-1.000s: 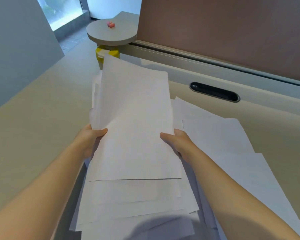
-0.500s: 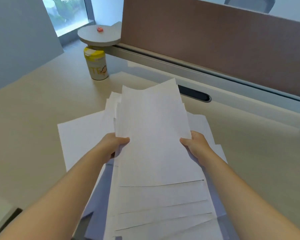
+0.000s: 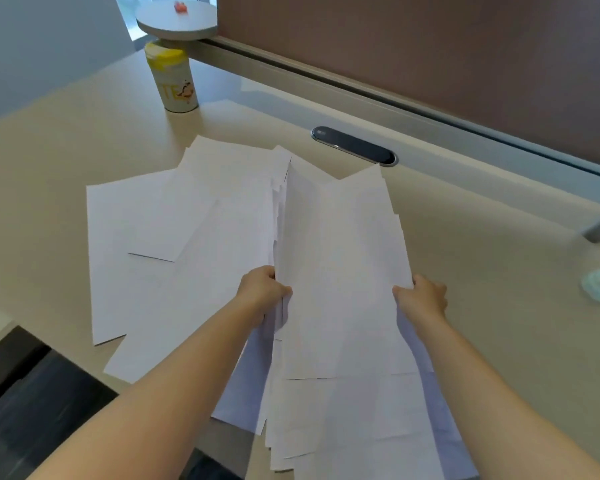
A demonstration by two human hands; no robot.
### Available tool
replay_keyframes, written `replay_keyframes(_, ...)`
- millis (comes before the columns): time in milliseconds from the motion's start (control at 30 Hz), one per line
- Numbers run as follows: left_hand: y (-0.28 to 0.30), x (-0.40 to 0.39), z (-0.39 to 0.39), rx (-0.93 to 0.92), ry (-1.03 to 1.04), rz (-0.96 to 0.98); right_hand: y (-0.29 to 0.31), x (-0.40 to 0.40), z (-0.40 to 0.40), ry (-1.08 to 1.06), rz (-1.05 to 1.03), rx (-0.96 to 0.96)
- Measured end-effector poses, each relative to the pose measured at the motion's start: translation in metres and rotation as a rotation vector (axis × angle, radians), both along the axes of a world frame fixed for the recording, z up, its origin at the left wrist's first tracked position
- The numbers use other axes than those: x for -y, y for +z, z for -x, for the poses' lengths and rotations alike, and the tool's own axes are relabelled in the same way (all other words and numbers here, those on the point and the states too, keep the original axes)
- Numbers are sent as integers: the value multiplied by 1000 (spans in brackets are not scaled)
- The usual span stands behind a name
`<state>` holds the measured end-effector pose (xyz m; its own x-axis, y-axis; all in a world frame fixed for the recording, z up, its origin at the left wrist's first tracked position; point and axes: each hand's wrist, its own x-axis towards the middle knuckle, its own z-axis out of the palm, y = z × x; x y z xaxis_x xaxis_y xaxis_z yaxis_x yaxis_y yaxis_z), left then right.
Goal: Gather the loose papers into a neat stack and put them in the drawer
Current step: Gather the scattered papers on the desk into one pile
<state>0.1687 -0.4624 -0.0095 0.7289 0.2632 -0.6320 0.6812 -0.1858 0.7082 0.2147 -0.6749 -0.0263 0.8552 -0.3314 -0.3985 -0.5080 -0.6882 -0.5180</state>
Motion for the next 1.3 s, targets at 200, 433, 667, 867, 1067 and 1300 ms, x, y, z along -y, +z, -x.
replay_keyframes(200, 12, 1, -11, 200, -3, -102, 6, -1, -4, -58, -369, 200)
replay_keyframes(433, 9, -45, -37, 215, 176, -128, 17, -33, -15, -142, -749, 39)
replay_keyframes(667, -15, -91, -22, -85, -49, -595, 6, -70, -16, -56, -692, -61)
replay_keyframes(867, -18, -104, -11, -30, 37, -592, 6, -95, -18, 2, -742, -82)
replay_keyframes(1067, -18, -131, -5, 42, 41, -532, 10, -113, -10, 56, -711, -37)
replay_keyframes(1300, -11, -142, -15, 95, 214, -157, 21, -130, -25, 34, -801, 80)
